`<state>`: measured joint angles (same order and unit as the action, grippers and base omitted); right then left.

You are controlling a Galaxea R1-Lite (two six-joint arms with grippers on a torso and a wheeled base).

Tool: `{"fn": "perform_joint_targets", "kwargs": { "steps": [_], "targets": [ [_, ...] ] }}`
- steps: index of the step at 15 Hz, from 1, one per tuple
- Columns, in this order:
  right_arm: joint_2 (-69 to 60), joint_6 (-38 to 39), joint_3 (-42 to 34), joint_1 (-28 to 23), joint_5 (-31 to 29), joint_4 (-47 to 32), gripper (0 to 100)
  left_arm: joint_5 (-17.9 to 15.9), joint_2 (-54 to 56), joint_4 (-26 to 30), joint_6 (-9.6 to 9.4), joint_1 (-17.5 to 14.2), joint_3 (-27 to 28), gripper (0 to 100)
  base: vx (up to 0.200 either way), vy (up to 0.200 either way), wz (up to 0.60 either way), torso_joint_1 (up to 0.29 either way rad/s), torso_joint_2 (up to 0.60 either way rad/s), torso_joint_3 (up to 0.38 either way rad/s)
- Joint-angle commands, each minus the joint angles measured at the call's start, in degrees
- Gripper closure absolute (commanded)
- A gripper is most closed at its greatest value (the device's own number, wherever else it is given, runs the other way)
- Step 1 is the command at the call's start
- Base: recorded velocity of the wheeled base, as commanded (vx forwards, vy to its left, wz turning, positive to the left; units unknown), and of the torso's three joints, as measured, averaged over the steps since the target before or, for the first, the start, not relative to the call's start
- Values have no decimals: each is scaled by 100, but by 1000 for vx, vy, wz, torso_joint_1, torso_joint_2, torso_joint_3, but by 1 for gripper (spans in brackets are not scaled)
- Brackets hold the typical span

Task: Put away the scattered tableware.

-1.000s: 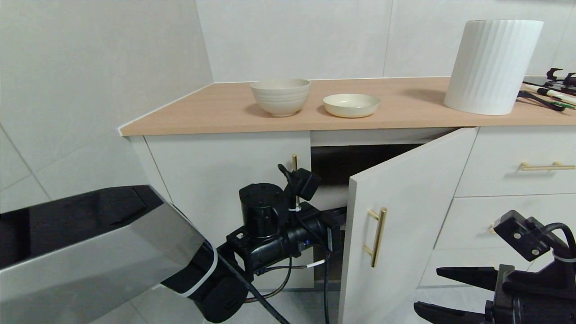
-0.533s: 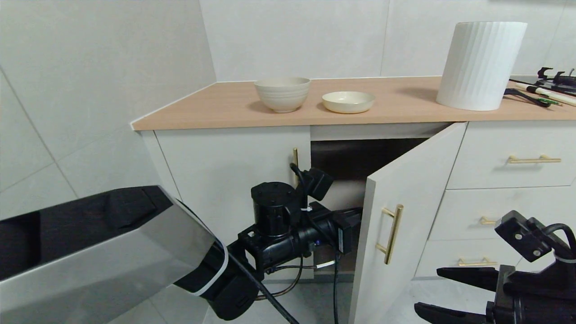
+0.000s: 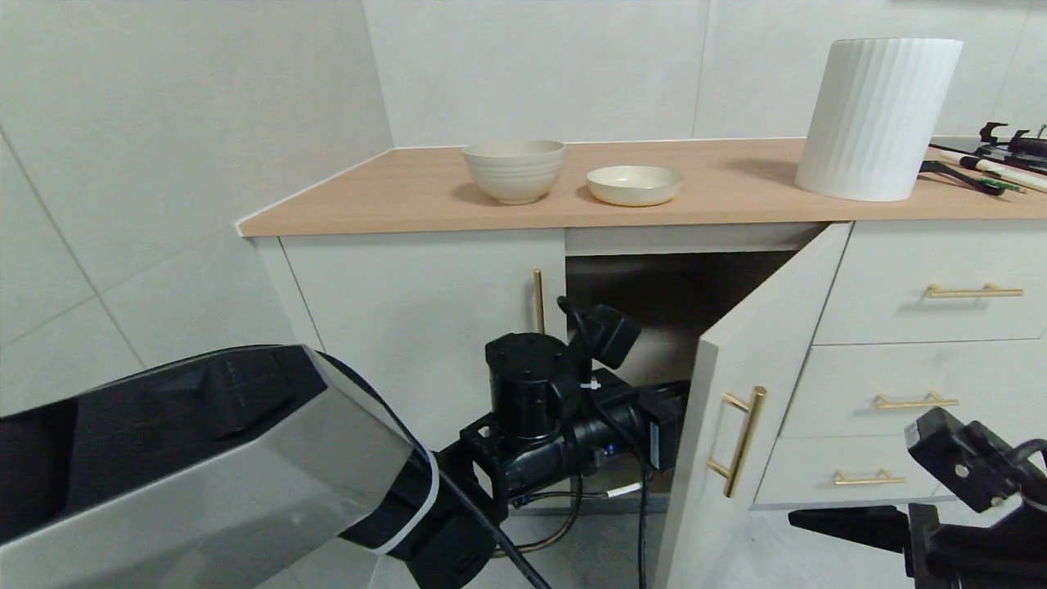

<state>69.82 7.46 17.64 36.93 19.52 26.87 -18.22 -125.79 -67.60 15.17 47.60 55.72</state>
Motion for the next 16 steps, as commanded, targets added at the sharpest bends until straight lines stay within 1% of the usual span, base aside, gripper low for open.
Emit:
{"fn": "perform_joint_targets", "kwargs": {
  "steps": [1,2,3,4,5,6,7,10,11,12,13,14,15,16],
  "targets": [
    [-407,-184,-217,271,456,3,0,-261,319,-8,338,531,-325,100,0,0,0,0,0,0],
    [-601,-184,-235,377,790,-6,0,-972,705,1,698,812,-730,100,0,0,0,0,0,0],
    [-715,-192,-235,412,905,-76,0,-1737,1066,1,953,847,-1028,100,0,0,0,0,0,0],
    [-794,-210,-235,430,922,-191,0,-1983,1215,-8,1015,847,-1090,100,0,0,0,0,0,0],
    [-812,-210,-226,438,931,-243,0,-1886,1242,-8,1006,821,-1090,100,0,0,0,0,0,0],
    [-785,-210,-217,447,931,-261,0,-1737,1250,-17,997,671,-1090,100,0,0,0,0,0,0],
    [-768,-210,-208,438,931,-261,0,-1728,1242,-17,997,557,-1099,100,0,0,0,0,0,0],
    [-689,-184,-85,386,808,-270,0,-1693,1470,27,927,-111,-1274,100,0,0,0,0,0,0],
    [-636,-184,-59,359,729,-270,0,-1676,1567,71,927,-234,-1318,100,0,0,0,0,0,0],
    [-486,-184,20,298,325,-261,0,-1579,2059,467,927,-682,-1485,100,0,0,0,0,0,0],
    [-425,-184,64,298,140,-261,0,-1482,2454,906,900,-946,-1617,100,0,0,0,0,0,0],
    [-416,-184,73,306,87,-261,0,-1412,2709,1143,892,-1087,-1696,100,0,0,0,0,0,0],
    [-399,-184,152,298,35,-270,0,-1342,3316,1627,857,-1429,-1951,100,0,0,0,0,0,0],
    [-399,-184,152,298,35,-270,0,-1342,3316,1627,857,-1429,-1951,100,0,0,0,0,0,0]
  ]
}}
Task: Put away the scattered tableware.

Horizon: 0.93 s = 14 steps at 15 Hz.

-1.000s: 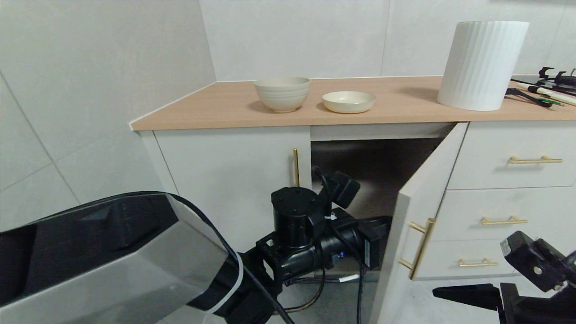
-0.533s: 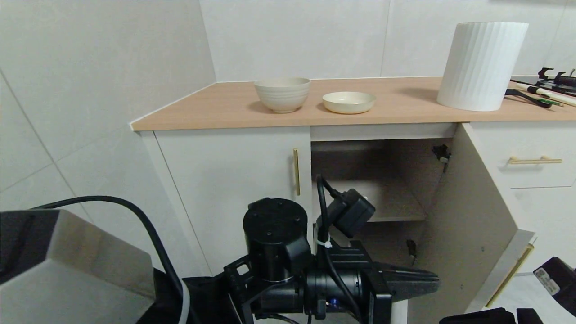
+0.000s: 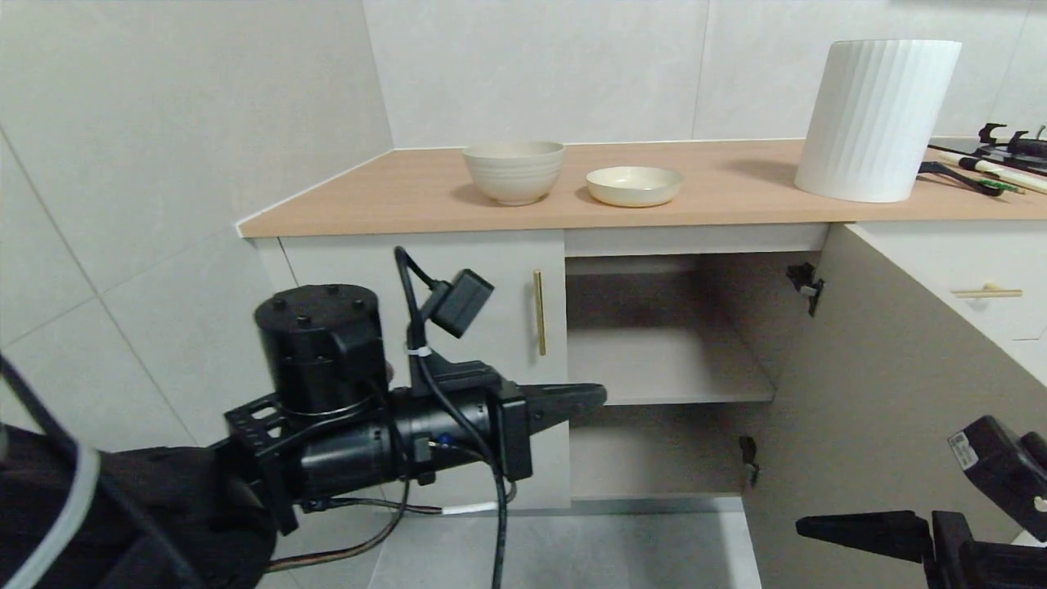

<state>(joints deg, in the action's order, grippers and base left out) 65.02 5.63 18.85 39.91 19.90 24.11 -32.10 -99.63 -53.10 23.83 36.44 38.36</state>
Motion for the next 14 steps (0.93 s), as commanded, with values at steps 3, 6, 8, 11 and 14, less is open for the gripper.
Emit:
{"fn": "perform_joint_targets", "kwargs": {
  "steps": [3,6,8,11,14],
  "targets": [
    [538,201,893,-273,-1005,-328,0,46,2625,2463,-212,-1139,-514,100,0,0,0,0,0,0],
    [1039,228,1754,-889,-1392,-583,0,55,3372,3939,-274,-1745,-206,100,0,0,0,0,0,0],
    [1258,245,2563,-1117,-1392,-1506,0,72,3477,4071,-274,-2035,-145,100,0,0,0,0,0,0],
    [1460,483,3336,-1179,-1374,-2104,0,142,3512,4080,-274,-2246,-127,100,0,0,0,0,0,0],
    [1575,676,3626,-1196,-1409,-2218,0,292,3477,4159,-274,-2273,154,0,0,0,0,0,0,0]
  ]
}}
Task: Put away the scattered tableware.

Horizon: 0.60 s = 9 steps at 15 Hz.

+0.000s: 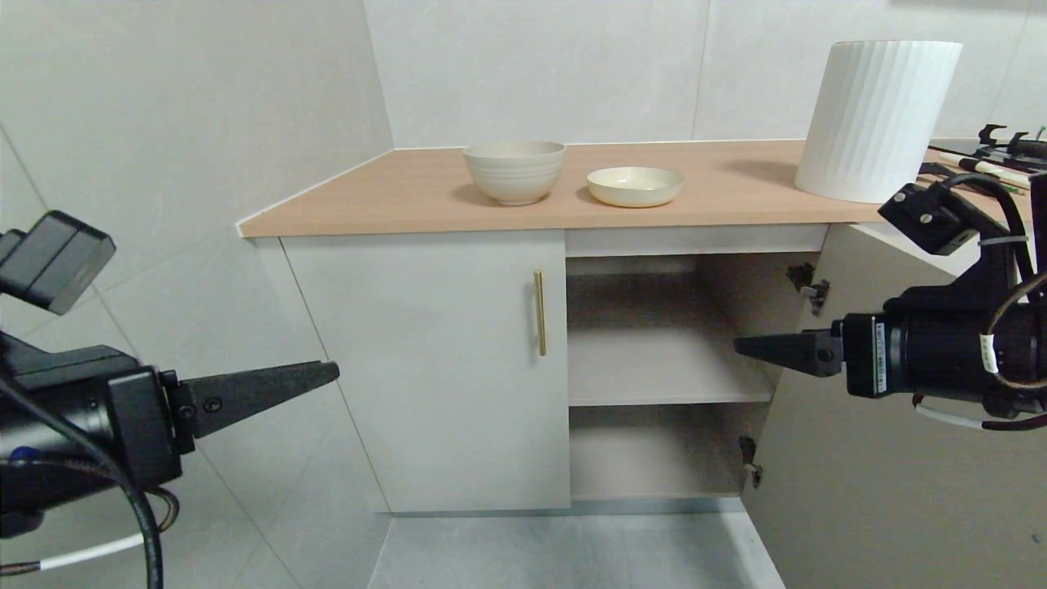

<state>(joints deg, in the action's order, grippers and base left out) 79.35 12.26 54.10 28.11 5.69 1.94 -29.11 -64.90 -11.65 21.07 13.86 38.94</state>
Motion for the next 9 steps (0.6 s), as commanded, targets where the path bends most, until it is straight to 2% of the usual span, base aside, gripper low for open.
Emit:
{"fn": "perform_joint_targets", "kwargs": {
  "steps": [1,3,6,9],
  "targets": [
    [142,57,57,-34,-7,0,0,143,4,5,3,-15,123,0,0,0,0,0,0,0],
    [-42,66,-189,-34,-51,-27,0,222,22,-21,12,-15,114,0,0,0,0,0,0,0],
    [-306,74,118,-25,-68,-923,0,371,13,-135,3,-41,132,0,0,0,0,0,0,0],
    [-324,83,162,-25,-77,-976,0,380,-14,-153,3,-41,158,0,0,0,0,0,0,0]
  ]
}}
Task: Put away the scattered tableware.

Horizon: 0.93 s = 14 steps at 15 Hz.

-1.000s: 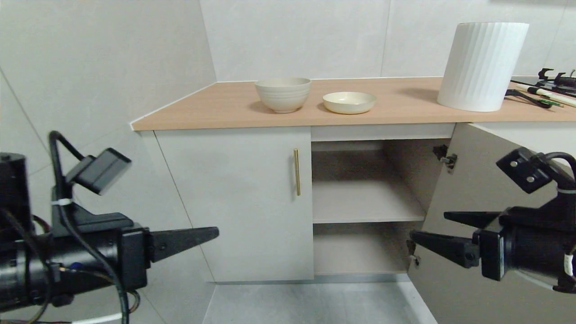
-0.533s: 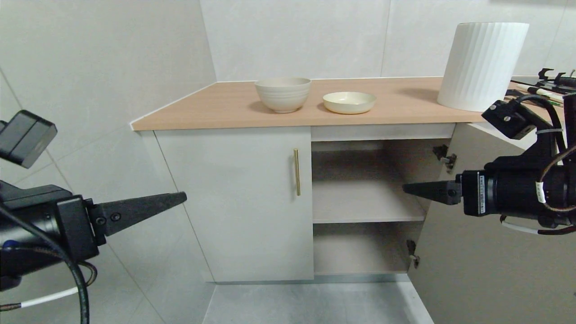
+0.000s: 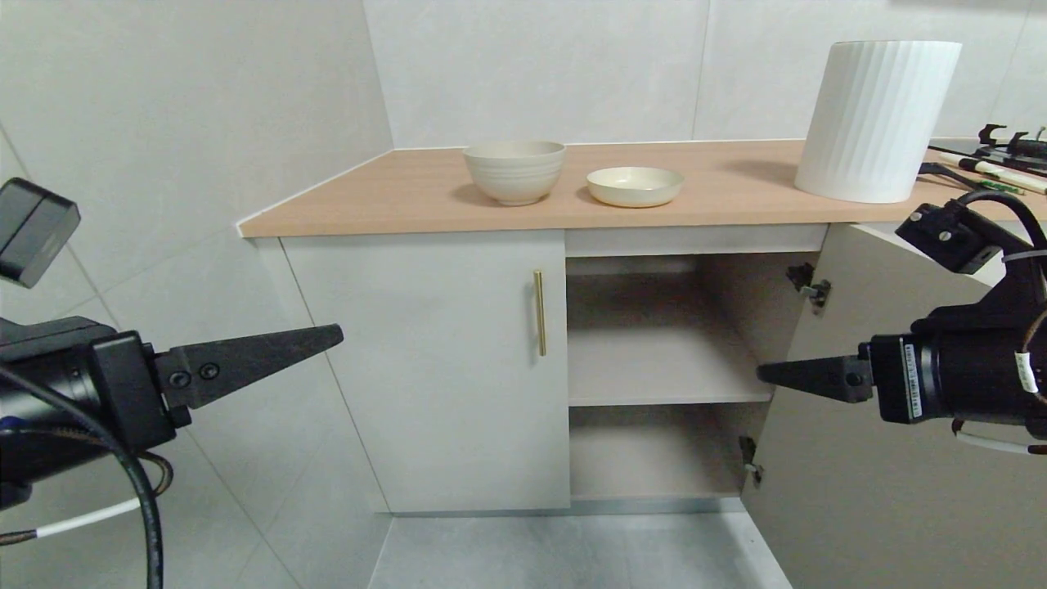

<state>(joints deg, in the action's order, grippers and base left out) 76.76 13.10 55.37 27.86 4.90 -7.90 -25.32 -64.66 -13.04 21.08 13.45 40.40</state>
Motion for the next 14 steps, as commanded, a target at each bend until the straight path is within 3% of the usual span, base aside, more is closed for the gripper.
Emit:
{"fn": "perform_joint_targets", "kwargs": {
  "steps": [1,3,14],
  "targets": [
    [-56,-1,35,1,2,8,0,1,-20,-32,2,0,12,0,0,0,0,0,0,0],
    [-30,-1,27,1,2,8,0,1,-29,-49,2,0,3,0,0,0,0,0,0,0],
    [-56,69,-88,-8,55,43,0,-8,-100,-49,10,0,3,0,200,0,0,2,0,2]
  ]
}}
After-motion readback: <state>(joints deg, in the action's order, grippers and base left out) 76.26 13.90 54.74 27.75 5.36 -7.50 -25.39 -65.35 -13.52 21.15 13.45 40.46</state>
